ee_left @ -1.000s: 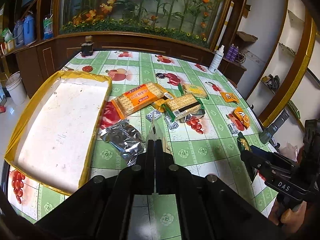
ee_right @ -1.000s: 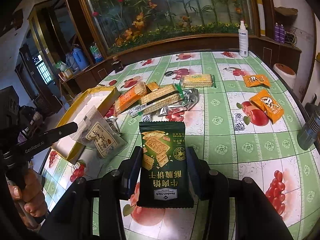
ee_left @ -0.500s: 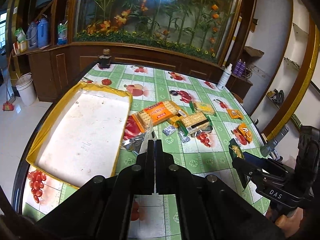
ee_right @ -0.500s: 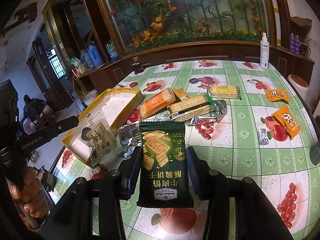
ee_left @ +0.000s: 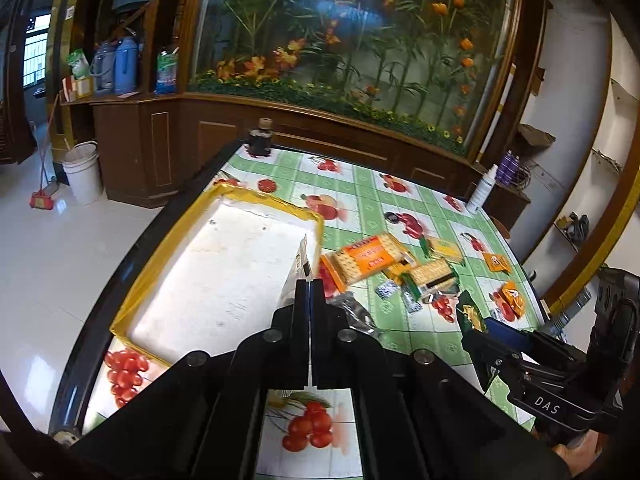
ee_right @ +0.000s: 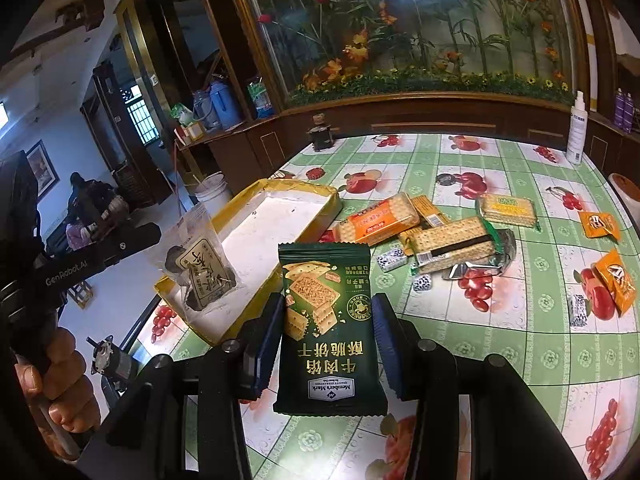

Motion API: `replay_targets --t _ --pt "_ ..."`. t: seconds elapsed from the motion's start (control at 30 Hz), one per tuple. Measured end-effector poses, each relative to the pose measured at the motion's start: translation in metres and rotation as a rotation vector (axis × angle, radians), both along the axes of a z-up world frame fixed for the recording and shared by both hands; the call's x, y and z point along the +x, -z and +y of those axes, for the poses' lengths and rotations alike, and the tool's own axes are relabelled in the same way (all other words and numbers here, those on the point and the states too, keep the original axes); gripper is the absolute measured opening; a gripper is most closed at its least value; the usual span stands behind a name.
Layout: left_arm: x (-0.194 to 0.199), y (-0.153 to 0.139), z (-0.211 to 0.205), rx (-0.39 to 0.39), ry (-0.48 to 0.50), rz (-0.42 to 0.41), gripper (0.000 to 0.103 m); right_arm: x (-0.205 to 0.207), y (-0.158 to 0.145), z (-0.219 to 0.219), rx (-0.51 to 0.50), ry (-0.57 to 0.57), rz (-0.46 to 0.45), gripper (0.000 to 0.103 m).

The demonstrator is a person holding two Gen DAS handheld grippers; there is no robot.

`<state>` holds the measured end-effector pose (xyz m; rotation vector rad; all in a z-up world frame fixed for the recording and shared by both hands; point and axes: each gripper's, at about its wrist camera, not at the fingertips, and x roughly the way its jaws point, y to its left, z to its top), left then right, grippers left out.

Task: Organize snacks
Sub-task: 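Lift both held snacks and carry them toward the yellow-rimmed tray, then lower both snacks into the tray and open both tools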

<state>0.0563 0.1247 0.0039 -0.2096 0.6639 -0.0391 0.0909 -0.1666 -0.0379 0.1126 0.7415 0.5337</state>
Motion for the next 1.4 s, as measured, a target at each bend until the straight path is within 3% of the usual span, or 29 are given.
replay_targets --t 0.67,1.1,1.4 --pt "0.008 0.005 0.039 0.055 -0.122 -0.011 0.0 0.025 0.0 0.078 0.004 -0.127 0.002 0.045" --pt "0.027 0.034 0.06 0.071 -0.175 0.046 0.0 0.068 0.04 0.152 -0.007 -0.206 0.101 0.045" --pt "0.037 0.044 0.066 0.123 -0.211 0.054 0.0 0.088 0.062 0.177 -0.03 -0.215 0.134 0.045"
